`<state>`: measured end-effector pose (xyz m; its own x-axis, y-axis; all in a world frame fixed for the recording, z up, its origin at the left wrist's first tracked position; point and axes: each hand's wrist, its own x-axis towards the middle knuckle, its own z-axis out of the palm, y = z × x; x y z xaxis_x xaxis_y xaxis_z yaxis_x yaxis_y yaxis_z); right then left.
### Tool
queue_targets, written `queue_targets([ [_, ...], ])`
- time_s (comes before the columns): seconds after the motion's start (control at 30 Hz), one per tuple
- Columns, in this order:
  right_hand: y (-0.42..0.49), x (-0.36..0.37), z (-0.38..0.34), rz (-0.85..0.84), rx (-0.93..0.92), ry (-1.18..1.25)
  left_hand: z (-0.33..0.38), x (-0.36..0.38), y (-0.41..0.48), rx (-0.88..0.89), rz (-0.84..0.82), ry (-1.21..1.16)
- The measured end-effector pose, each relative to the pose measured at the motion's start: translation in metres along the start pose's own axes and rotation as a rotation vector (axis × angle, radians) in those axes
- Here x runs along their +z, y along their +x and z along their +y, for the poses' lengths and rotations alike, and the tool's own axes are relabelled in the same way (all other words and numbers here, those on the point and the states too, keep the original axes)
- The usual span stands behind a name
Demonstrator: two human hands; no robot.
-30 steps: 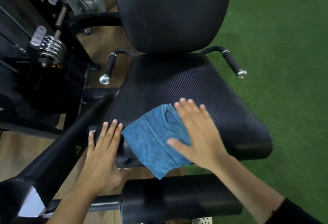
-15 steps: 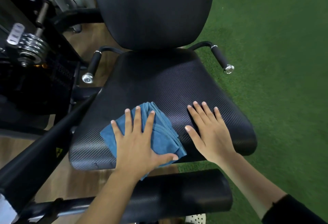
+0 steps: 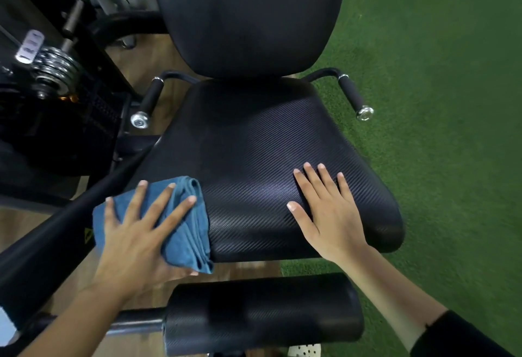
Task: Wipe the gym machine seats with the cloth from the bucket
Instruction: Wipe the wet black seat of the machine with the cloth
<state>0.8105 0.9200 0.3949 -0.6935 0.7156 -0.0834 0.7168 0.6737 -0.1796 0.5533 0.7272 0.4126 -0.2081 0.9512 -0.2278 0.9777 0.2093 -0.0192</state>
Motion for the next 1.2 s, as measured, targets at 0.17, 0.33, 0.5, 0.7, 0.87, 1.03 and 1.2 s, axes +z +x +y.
queue_targets([
  [0.17, -0.001, -0.001, -0.001, -0.007, -0.011, 0.001, 0.049, -0.002, 0.019, 0.096, 0.034, 0.001],
  [0.33, -0.005, -0.004, -0.004, 0.047, -0.113, 0.033, 0.054, 0.007, 0.021, 0.138, 0.106, 0.027],
  [0.5, -0.006, -0.003, -0.026, -0.028, -0.270, -0.053, -0.008, 0.019, -0.009, 0.118, 0.139, 0.095],
  [0.7, -0.001, 0.004, -0.040, -0.114, -0.267, -0.131, -0.026, 0.018, -0.020, 0.101, 0.105, 0.110],
  [0.87, -0.002, 0.006, -0.039, -0.122, -0.260, -0.151, 0.044, 0.015, 0.011, 0.159, 0.134, 0.068],
  [1.03, -0.002, 0.003, -0.036, -0.102, -0.257, -0.142, 0.013, 0.017, 0.002, 0.190, 0.160, 0.073],
  [1.2, -0.005, 0.001, -0.032, -0.083, -0.246, -0.081, -0.020, 0.008, 0.003, 0.059, 0.041, -0.046],
])
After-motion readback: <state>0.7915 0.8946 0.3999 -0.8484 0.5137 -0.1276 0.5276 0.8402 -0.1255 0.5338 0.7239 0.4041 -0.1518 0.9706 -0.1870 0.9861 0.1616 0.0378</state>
